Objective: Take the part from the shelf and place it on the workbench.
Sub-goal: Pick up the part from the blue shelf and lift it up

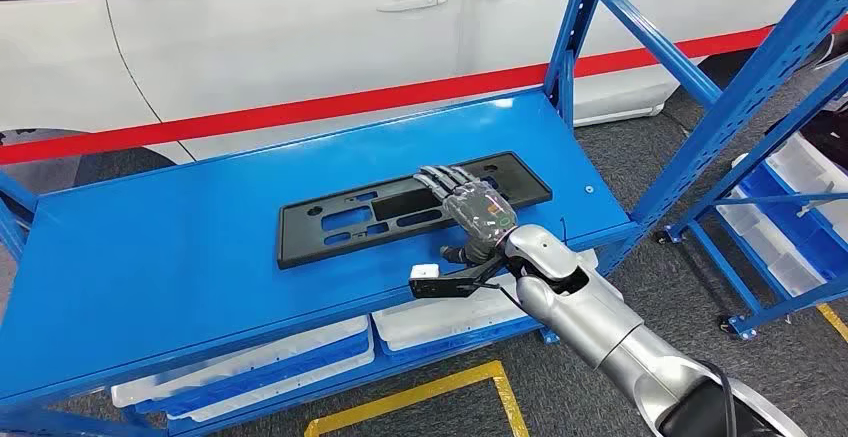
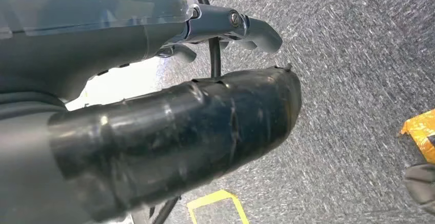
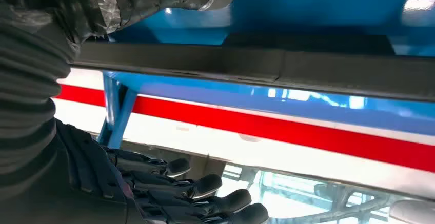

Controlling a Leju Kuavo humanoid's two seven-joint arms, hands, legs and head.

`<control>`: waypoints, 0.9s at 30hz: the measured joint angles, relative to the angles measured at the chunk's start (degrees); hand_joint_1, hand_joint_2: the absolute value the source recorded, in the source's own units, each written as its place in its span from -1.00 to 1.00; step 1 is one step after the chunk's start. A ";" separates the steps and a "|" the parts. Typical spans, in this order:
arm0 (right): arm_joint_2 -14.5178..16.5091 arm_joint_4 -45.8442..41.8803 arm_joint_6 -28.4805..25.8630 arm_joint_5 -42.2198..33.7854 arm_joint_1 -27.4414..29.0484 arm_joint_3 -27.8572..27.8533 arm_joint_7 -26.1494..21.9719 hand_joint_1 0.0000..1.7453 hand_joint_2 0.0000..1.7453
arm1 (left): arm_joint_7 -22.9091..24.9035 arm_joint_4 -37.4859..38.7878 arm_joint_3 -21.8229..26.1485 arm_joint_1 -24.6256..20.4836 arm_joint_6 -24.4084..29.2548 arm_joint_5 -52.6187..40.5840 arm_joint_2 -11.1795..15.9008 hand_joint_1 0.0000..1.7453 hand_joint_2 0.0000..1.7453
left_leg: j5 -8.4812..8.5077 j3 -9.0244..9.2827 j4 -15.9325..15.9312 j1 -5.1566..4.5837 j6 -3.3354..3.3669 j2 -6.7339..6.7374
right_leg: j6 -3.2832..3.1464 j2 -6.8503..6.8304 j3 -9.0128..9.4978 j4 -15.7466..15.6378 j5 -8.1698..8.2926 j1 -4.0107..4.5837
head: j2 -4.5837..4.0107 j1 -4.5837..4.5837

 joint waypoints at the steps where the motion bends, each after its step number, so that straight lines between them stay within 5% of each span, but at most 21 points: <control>1: 0.14 0.17 0.00 -0.08 -0.04 0.00 -0.01 -1.00 1.00 | 0.01 0.00 0.00 0.02 -0.04 -0.02 0.01 -1.00 -1.00 | 1.51 0.37 -1.75 0.04 -0.03 0.01 | 0.09 0.03 0.43 0.02 -0.31 -0.06 | 0.00 0.00; 5: 1.11 1.60 0.00 -0.62 -0.68 0.02 -0.12 -1.00 1.00 | 0.02 0.02 0.01 0.30 -0.13 -0.07 0.05 -1.00 -1.00 | 10.11 3.48 -13.92 0.01 0.23 0.17 | 1.07 0.15 2.49 0.15 -2.19 -0.17 | 0.00 0.02; 10: 2.14 3.52 -0.02 -0.99 -1.37 0.10 -0.22 -1.00 1.00 | 0.00 0.04 0.02 0.18 -0.19 -0.07 0.18 -1.00 -1.00 | 10.36 5.16 -16.21 -0.17 2.42 0.11 | 2.61 0.15 2.49 2.18 -3.27 -0.13 | 0.00 0.04; 12: 2.33 4.03 -0.03 -1.02 -1.66 0.16 -0.25 -1.00 1.00 | 0.00 0.04 0.02 0.14 -0.20 -0.07 0.20 -1.00 -1.00 | 10.06 6.07 -16.60 -0.14 3.01 0.11 | 2.97 0.09 -0.44 7.50 -5.30 -0.28 | 0.00 0.06; 13: 2.38 4.34 -0.02 -1.03 -1.77 0.17 -0.25 -0.80 1.00 | -0.03 0.04 0.02 0.11 -0.20 -0.07 0.20 -1.00 -1.00 | 9.85 6.25 -16.60 -0.20 3.25 0.10 | 3.14 0.09 -2.79 11.13 -6.76 -0.27 | 0.00 0.05; 15: 2.52 5.22 0.01 -1.02 -1.78 0.25 -0.24 0.19 1.00 | -0.30 0.04 0.02 0.10 -0.15 -0.07 0.20 -1.00 -1.00 | 9.33 6.58 -16.42 -0.32 3.43 -0.03 | 3.30 0.09 -6.92 16.22 -8.33 -0.26 | 0.01 0.05; 16: 2.63 5.78 0.08 -1.01 -1.80 0.32 -0.23 0.69 1.00 | -0.51 0.04 0.02 0.10 -0.09 -0.07 0.20 -1.00 -1.00 | 8.99 6.88 -16.28 -0.37 3.42 -0.10 | 3.22 0.09 -7.77 16.20 -7.48 -0.25 | 0.01 0.04; 17: 2.76 6.40 0.28 -0.96 -1.86 0.45 -0.23 0.98 1.00 | -0.72 0.04 0.02 0.10 0.01 -0.07 0.20 -1.00 -1.00 | 8.56 7.31 -16.13 -0.42 3.35 -0.17 | 3.03 0.09 -7.49 14.02 -5.32 -0.24 | 0.01 0.04; 19: 2.97 7.79 0.98 -0.88 -2.12 0.83 -0.23 0.99 1.00 | -0.94 0.05 0.02 0.13 0.18 -0.21 0.19 -1.00 -1.00 | 7.72 8.28 -15.92 -0.53 3.16 -0.21 | 2.45 0.06 -5.22 6.84 -0.31 -0.06 | 0.00 0.03; 20: 3.04 8.52 1.38 -0.85 -2.33 1.04 -0.23 0.99 1.00 | -0.98 0.05 0.02 0.14 0.25 -0.30 0.17 -1.00 -1.00 | 7.41 8.51 -15.86 -0.58 3.00 -0.21 | 2.16 0.05 -4.28 3.88 0.71 0.13 | 0.00 0.06; 22: 3.13 9.82 1.87 -0.86 -2.59 1.38 -0.23 1.00 1.00 | -1.02 0.07 0.03 0.16 0.55 -0.41 0.14 -1.00 -1.00 | 6.96 8.47 -15.77 -0.73 2.66 -0.20 | 1.79 0.08 -3.55 1.78 1.10 0.35 | 0.01 0.12; 27: 3.14 11.36 2.19 -1.00 -2.64 2.14 -0.17 1.00 1.00 | -1.09 0.07 0.14 0.18 1.24 -0.34 0.12 -1.00 -1.00 | 6.74 8.93 -16.09 -0.81 3.33 -0.09 | 1.71 0.24 -3.15 1.24 1.68 0.43 | 0.01 0.20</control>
